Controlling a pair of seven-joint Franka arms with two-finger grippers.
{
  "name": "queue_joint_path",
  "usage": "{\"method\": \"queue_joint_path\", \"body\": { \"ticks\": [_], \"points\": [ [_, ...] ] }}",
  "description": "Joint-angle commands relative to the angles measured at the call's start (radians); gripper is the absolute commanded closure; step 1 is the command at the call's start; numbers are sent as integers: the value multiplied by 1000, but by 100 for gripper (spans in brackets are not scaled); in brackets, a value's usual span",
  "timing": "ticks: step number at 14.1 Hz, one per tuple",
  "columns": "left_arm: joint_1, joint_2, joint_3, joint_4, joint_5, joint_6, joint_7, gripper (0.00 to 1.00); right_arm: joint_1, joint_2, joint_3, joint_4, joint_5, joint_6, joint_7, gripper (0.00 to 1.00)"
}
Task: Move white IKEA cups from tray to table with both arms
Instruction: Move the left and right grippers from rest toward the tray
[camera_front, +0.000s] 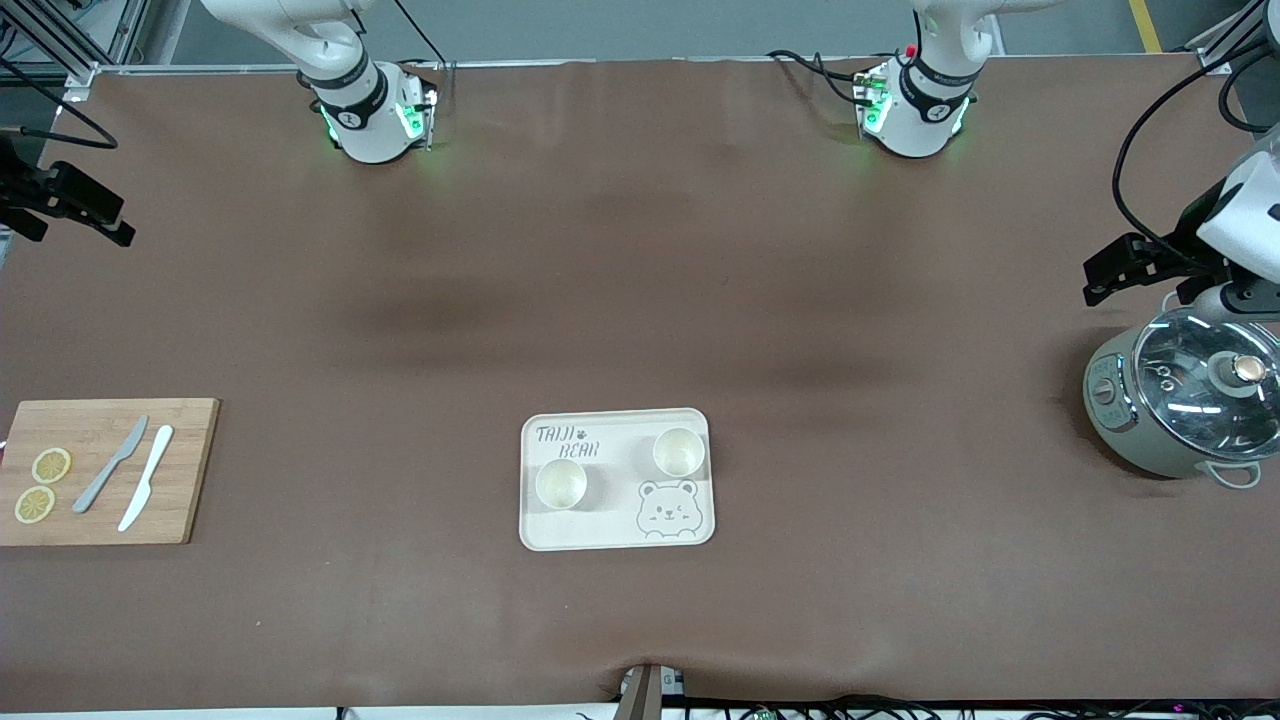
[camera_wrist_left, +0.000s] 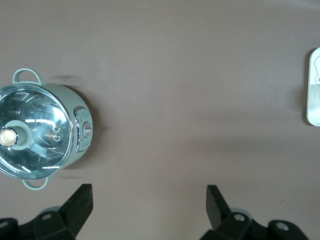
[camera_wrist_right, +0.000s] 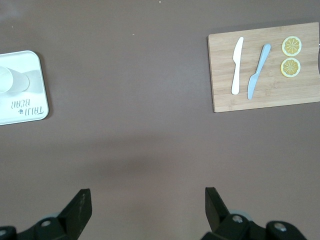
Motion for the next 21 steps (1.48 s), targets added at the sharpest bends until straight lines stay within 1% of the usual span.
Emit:
{"method": "queue_joint_path", "body": {
  "ticks": [1, 7, 10, 12, 14, 17, 19, 21],
  "points": [
    [0, 13, -5, 28, -16, -14, 16, 0, -17, 11, 10, 30, -5, -19, -11, 0],
    [3, 14, -16, 25, 3, -9, 16, 0, -17, 11, 10, 35, -5, -19, -11, 0],
    [3, 34, -17, 27, 1, -9, 18, 0, -19, 11, 10, 35, -5, -20, -11, 0],
    [0, 71, -17, 28, 0, 3, 16, 0, -19, 11, 10, 35, -5, -19, -11, 0],
    [-11, 115, -20, 28, 0, 48, 16, 0, -22, 11, 8, 35, -6, -19, -11, 0],
    [-60, 172, -22, 30, -6, 104, -13, 0, -26, 14, 8, 33, -5, -11, -11, 0],
    [-97, 210, -22, 33, 0, 118, -77, 0, -17, 23, 10, 35, -6, -7, -9, 0],
    [-129, 256, -22, 57, -2, 143, -126, 0, -15, 38, 13, 35, 13, 31, -1, 0]
  ]
}}
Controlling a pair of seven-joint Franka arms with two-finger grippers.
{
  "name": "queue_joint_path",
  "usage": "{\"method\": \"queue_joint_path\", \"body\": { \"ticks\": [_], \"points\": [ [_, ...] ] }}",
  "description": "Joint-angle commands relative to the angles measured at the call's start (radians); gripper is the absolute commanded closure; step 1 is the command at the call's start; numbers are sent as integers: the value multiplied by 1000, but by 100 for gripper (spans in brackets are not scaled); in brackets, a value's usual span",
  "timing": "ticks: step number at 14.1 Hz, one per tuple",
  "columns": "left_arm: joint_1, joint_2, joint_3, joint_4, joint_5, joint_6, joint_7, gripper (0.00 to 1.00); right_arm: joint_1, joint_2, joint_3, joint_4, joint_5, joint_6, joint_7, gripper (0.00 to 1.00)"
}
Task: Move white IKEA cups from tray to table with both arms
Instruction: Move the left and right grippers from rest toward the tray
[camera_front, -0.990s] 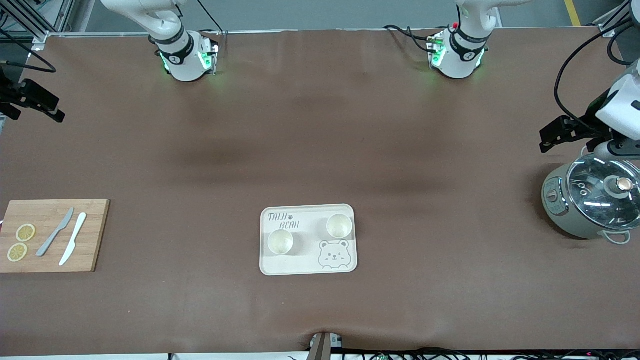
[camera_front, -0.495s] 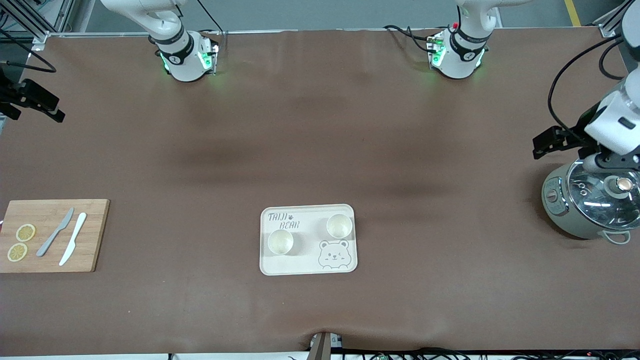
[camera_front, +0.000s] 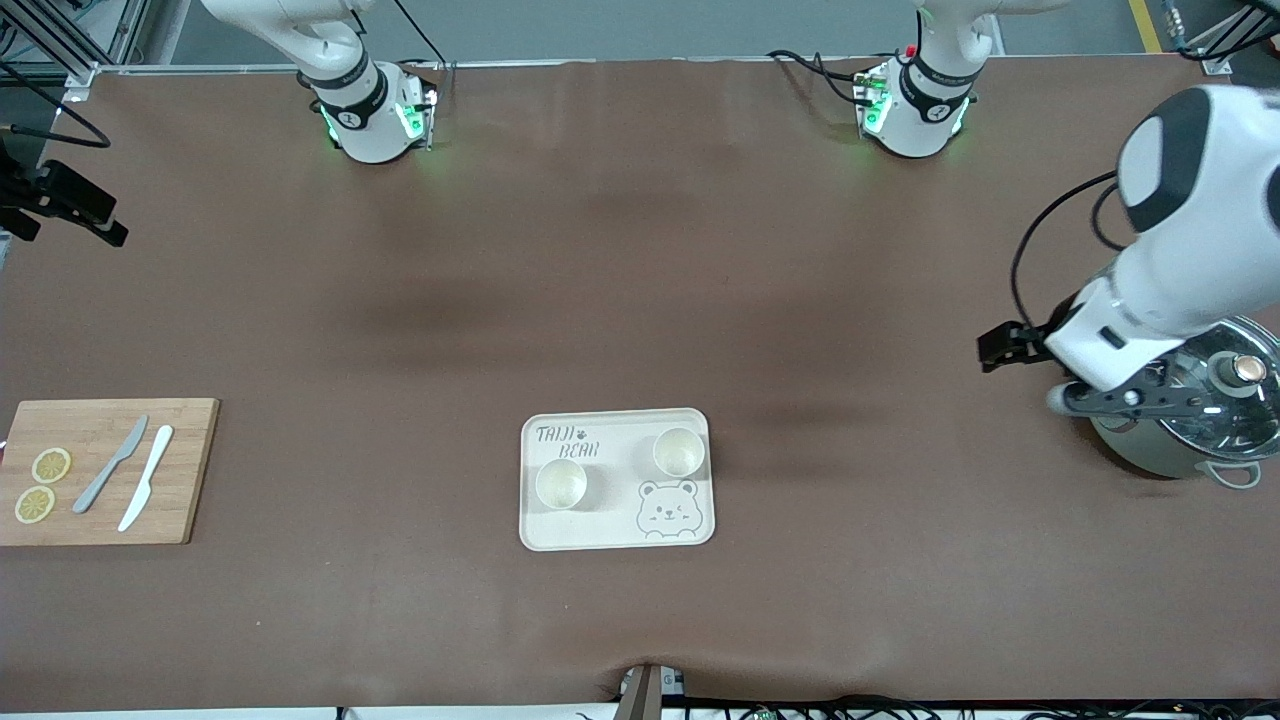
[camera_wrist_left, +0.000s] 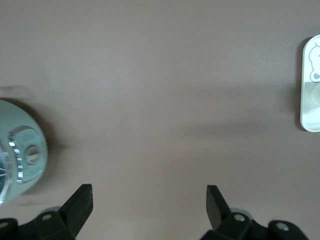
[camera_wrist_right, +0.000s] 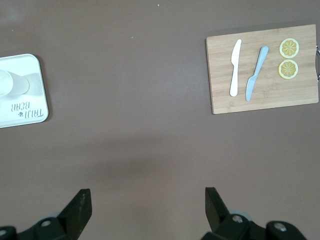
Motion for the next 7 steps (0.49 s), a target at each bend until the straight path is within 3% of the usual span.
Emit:
{"method": "queue_joint_path", "body": {
  "ticks": [1, 4, 7],
  "points": [
    [-25, 70, -1, 63, -6, 13, -60, 0, 0, 44, 13, 27, 17, 49, 5, 0],
    [-62, 146, -3, 126, -13, 21, -107, 0, 65, 161, 14, 126, 40, 60, 49, 0],
    [-105, 187, -3, 140, -14, 74, -156, 0, 122, 250, 14, 161, 72, 121, 147, 0]
  ]
}}
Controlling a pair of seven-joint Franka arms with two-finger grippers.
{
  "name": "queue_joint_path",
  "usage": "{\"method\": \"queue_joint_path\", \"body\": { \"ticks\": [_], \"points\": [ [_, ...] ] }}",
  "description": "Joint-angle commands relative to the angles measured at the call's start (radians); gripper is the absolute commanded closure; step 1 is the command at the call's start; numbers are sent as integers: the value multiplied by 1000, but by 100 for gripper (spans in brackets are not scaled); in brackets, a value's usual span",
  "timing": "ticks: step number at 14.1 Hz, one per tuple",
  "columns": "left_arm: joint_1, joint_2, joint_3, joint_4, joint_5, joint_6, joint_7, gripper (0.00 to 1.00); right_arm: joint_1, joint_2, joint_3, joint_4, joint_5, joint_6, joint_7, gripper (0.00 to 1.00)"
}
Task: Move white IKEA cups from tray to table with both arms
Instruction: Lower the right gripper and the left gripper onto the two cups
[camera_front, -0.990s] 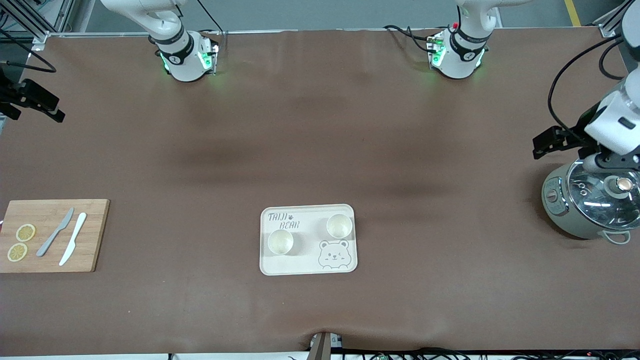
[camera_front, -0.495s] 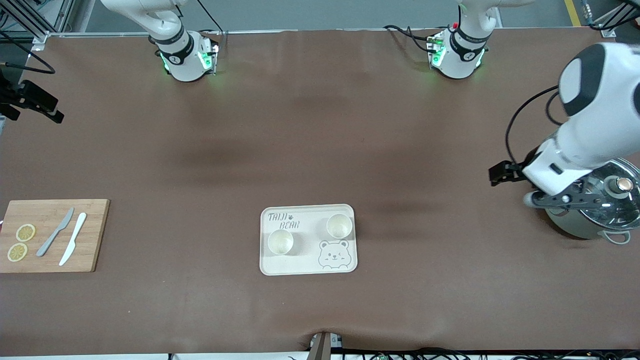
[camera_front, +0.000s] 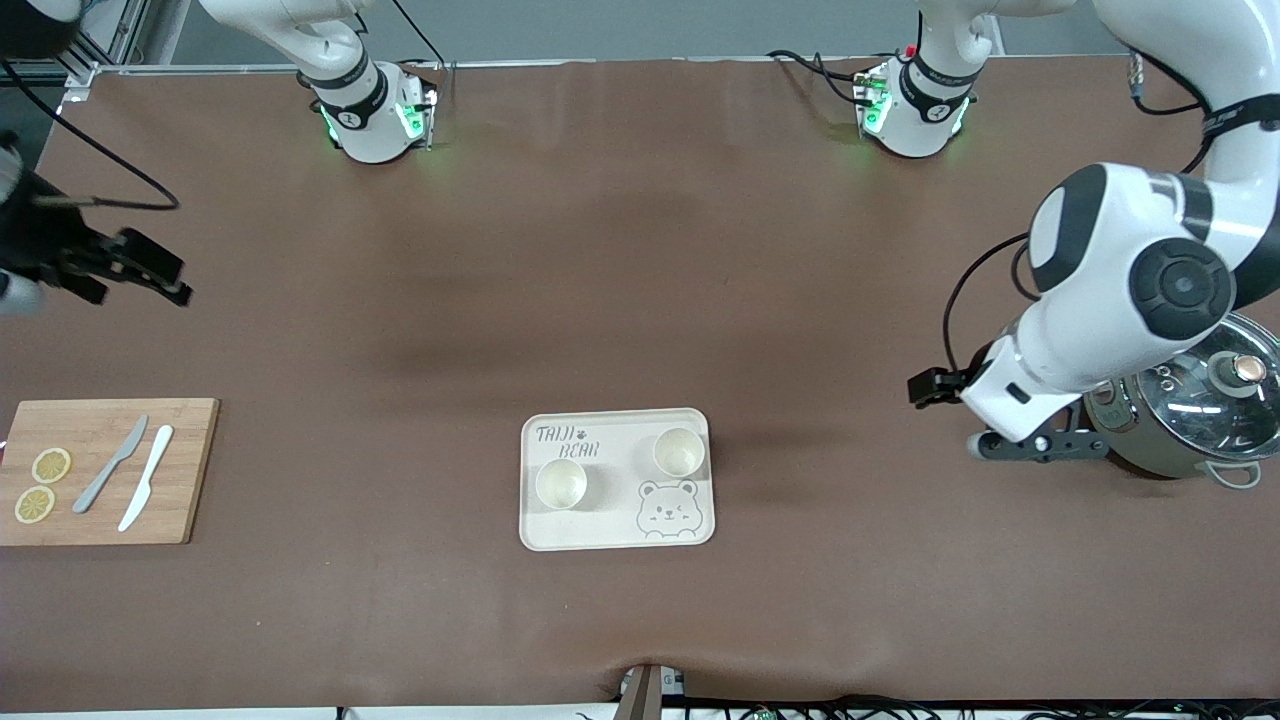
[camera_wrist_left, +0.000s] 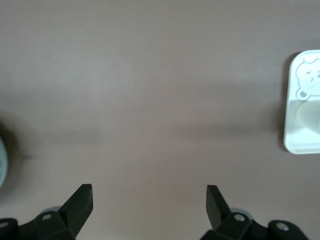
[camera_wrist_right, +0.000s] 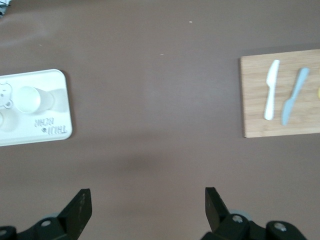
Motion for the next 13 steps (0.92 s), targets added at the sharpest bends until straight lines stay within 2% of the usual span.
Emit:
{"method": "queue_joint_path", "body": {
  "ticks": [1, 3, 5, 10, 13],
  "points": [
    [-35, 50, -3, 42, -14, 40, -54, 0, 69, 119, -4, 71, 14, 77, 117, 0],
    [-65, 70, -1, 42, -14, 79, -102, 0, 152, 182, -7, 67, -3, 192, 234, 0],
    [-91, 89, -3, 42, -25, 110, -152, 0, 192, 236, -5, 67, -9, 249, 300, 0],
    [-144, 145, -1, 42, -163, 195, -255, 0, 310, 401, -8, 62, -9, 422, 305, 0],
    [-186, 191, -1, 42, -174, 271, -341, 0, 320, 484, -7, 61, -5, 579, 307, 0]
  ]
}}
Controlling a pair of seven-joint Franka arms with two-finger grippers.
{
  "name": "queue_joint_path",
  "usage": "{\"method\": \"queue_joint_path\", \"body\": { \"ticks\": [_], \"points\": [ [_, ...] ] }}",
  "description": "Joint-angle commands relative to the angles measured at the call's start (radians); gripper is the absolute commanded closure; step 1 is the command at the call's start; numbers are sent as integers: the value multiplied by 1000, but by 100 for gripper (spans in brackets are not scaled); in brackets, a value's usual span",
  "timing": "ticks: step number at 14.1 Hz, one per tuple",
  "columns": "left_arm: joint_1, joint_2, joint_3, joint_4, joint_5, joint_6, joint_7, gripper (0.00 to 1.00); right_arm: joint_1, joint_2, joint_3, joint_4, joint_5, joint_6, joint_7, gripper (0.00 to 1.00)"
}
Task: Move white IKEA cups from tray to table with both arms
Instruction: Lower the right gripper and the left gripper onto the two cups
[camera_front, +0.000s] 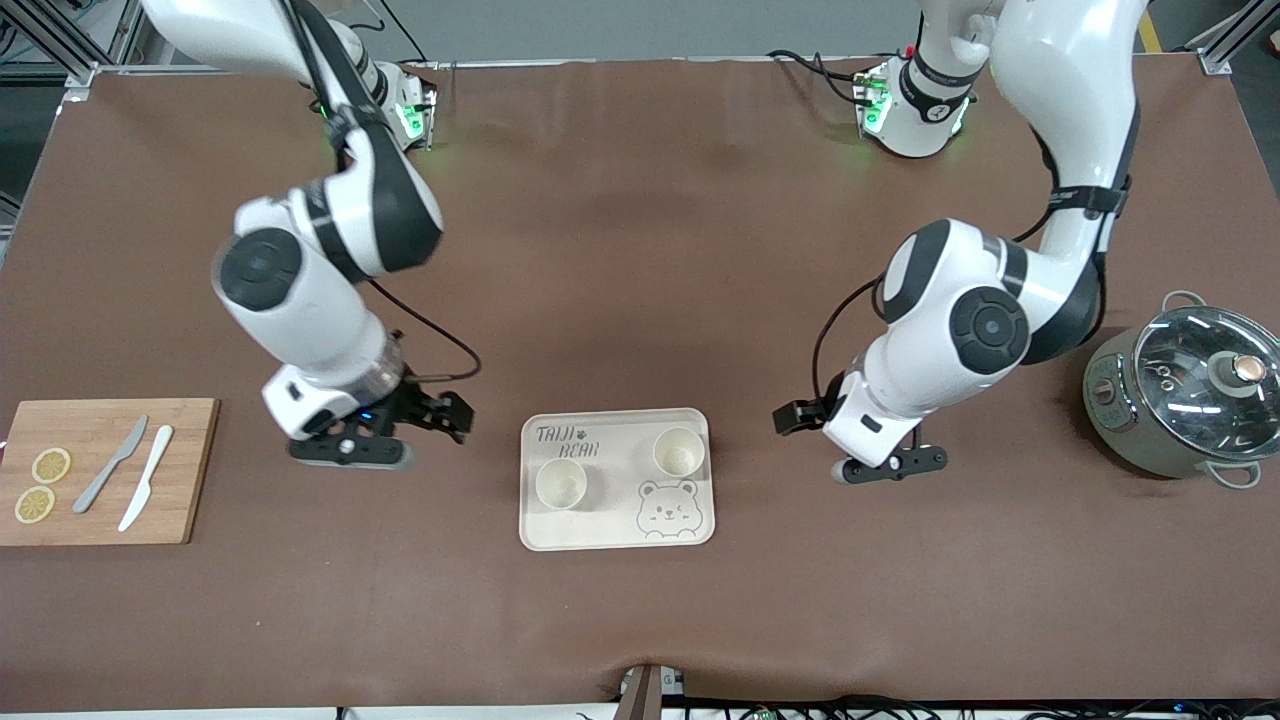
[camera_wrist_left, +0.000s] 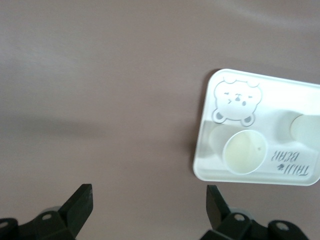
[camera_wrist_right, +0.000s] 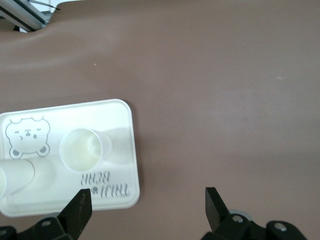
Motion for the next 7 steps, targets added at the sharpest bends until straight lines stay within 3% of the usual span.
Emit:
{"method": "queue_joint_path", "body": {
  "ticks": [1, 7],
  "points": [
    [-42, 53, 4, 23, -20, 67, -82, 0, 13, 74, -10, 32, -4, 77, 11, 0],
    [-108, 162, 5, 63, -18, 213, -107, 0, 26, 197, -9, 43, 0, 180, 11, 0]
  ]
}}
